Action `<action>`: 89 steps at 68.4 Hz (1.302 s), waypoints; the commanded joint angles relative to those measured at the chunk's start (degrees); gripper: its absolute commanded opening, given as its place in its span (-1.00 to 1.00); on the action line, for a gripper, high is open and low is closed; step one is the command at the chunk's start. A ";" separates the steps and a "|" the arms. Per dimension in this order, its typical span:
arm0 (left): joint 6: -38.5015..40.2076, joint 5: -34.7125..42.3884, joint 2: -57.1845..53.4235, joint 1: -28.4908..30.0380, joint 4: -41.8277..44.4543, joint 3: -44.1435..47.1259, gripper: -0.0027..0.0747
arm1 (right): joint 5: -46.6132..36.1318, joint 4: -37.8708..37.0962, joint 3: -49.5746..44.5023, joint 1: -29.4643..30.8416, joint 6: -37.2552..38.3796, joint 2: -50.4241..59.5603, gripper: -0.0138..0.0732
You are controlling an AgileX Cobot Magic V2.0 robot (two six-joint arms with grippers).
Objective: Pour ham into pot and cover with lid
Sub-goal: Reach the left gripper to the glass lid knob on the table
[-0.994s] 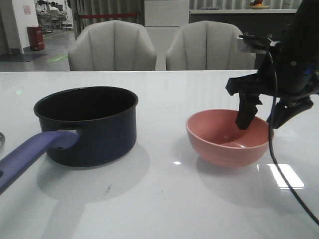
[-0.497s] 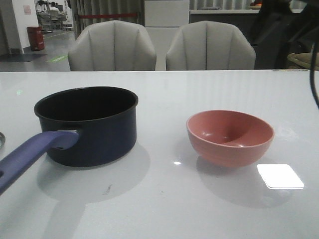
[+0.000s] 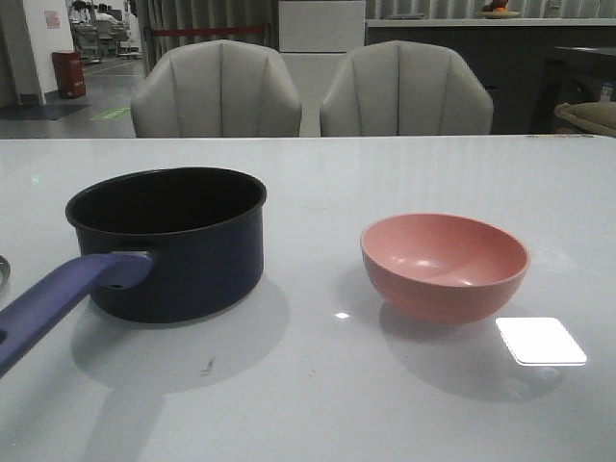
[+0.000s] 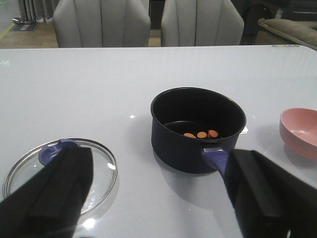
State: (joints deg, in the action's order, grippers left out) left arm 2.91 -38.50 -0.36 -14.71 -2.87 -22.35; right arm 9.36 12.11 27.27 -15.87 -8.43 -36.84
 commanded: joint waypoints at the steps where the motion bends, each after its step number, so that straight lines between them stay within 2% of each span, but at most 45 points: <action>1: 0.25 5.76 0.44 -0.44 -0.60 -1.40 0.55 | -7.93 0.20 -3.91 -0.04 -0.72 8.03 0.51; 9: 0.25 6.87 0.44 -0.44 -0.60 -1.40 0.55 | -8.16 0.20 -9.73 -0.04 -0.72 15.73 0.51; 20: 0.25 6.87 0.44 -0.44 -0.60 -1.40 0.55 | -7.92 0.20 -14.79 -0.04 -0.72 19.60 0.47; 26: 0.25 6.87 0.44 -0.44 -0.60 -1.40 0.55 | -8.18 0.20 -15.69 -0.04 -0.72 19.49 0.16; 33: 0.25 6.87 0.44 -0.44 -0.60 -1.40 0.55 | -8.12 0.20 -15.69 -0.04 -0.72 19.49 -0.42; 39: 0.25 7.32 0.44 -0.44 0.57 -1.40 0.55 | -8.12 0.20 -15.69 -0.04 -0.72 19.49 -0.30; 50: 1.74 6.12 5.06 -0.44 5.80 -3.49 0.56 | -8.22 0.20 -15.69 -0.04 -0.72 19.49 -0.30; 61: 6.30 6.35 16.36 -0.44 6.41 -8.01 0.56 | -8.22 0.20 -15.69 -0.04 -0.72 19.49 -0.30; 80: 8.22 6.39 41.29 0.04 7.53 -16.98 0.55 | -8.22 0.20 -15.69 -0.04 -0.72 19.49 -0.30; 89: 8.43 4.45 51.40 2.79 7.04 -22.31 0.55 | -8.22 0.20 -15.69 -0.04 -0.72 19.49 -0.30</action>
State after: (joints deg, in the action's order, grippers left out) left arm 10.41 -36.22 45.05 -13.67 4.70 -39.42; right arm 6.07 12.11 9.99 -15.87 -8.50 -16.97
